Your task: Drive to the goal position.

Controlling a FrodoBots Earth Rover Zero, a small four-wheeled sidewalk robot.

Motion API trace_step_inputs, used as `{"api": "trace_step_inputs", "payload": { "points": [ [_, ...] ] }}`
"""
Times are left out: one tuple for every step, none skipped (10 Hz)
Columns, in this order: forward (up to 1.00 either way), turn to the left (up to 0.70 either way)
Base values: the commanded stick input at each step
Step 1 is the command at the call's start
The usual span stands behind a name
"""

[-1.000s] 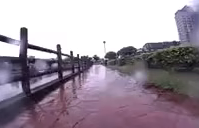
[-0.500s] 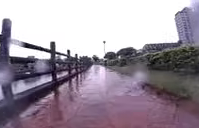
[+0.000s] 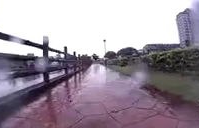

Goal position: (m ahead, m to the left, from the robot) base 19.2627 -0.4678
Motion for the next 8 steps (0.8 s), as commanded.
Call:
{"api": "trace_step_inputs", "payload": {
  "points": [
    [1.0, 0.0],
    [1.0, 0.0],
    [1.0, 0.0],
    [1.0, 0.0],
    [1.0, 0.0],
    [1.0, 0.0],
    [1.0, 0.0],
    [1.0, 0.0]
  ]
}}
